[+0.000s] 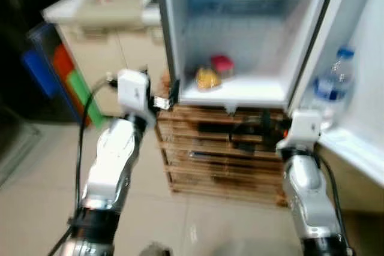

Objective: Restocking fridge

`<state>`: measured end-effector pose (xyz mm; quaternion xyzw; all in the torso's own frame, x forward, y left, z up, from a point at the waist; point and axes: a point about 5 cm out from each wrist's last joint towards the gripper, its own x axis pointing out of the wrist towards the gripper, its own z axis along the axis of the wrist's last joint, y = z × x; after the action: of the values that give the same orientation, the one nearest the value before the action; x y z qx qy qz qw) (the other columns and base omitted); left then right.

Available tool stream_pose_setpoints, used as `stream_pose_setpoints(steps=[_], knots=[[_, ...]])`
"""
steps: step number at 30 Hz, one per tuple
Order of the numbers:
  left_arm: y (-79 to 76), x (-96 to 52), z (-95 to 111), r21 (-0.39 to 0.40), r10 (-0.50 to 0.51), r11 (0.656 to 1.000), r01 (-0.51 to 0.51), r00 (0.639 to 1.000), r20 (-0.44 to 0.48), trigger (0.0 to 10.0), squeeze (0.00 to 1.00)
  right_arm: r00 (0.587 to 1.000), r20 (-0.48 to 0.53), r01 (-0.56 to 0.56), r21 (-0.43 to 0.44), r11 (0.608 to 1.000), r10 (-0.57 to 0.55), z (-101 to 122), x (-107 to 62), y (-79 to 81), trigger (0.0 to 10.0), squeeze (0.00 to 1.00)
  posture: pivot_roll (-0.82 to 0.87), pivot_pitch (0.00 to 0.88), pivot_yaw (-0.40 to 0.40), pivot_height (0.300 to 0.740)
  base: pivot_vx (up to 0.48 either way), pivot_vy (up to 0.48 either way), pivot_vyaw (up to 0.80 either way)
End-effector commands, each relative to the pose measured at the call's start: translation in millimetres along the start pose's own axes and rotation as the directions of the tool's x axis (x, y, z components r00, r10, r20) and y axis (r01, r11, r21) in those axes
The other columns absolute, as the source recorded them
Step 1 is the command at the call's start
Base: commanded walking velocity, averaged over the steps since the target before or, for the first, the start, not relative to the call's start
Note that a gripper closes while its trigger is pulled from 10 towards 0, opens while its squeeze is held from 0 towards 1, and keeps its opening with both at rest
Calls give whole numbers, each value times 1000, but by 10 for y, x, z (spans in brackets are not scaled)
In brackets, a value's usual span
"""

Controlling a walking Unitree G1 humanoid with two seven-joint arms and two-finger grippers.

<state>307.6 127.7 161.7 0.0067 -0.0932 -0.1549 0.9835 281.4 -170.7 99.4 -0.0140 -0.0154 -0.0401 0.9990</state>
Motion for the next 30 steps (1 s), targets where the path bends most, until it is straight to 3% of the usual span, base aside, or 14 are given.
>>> stream_pose_setpoints(steps=[1, 11, 21, 30], knots=[[65, 62, 67, 21, 7, 1000, -8, 1000, 20, 10000, 0, 1000, 8, -12, 0, 1000, 12, 38, 52, 55, 10000, 0, -107, 0, 96, 740, 0, 0, 0], [-20, 190, 75, 4, -45, 999, 45, 999, 26, 10000, 0, 1000, 25, 14, -1, 1000, -14, 71, 76, 10, 10000, 0, -138, 0, 120, 740, 0, 0, 0], [2, 187, 72, 22, -43, 999, 43, 999, 24, 10000, 0, 1000, 1, 3, 2, 1000, -3, 6, 31, 63, 10000, 0, -118, 0, 114, 740, -295, -372, 0], [-25, 118, 95, -11, -102, 995, 102, 994, 42, 10000, 0, 1000, -10, -5, 6, 1000, 5, -24, 40, 73, 10000, 0, -102, 0, 104, 740, 0, 0, 0]])
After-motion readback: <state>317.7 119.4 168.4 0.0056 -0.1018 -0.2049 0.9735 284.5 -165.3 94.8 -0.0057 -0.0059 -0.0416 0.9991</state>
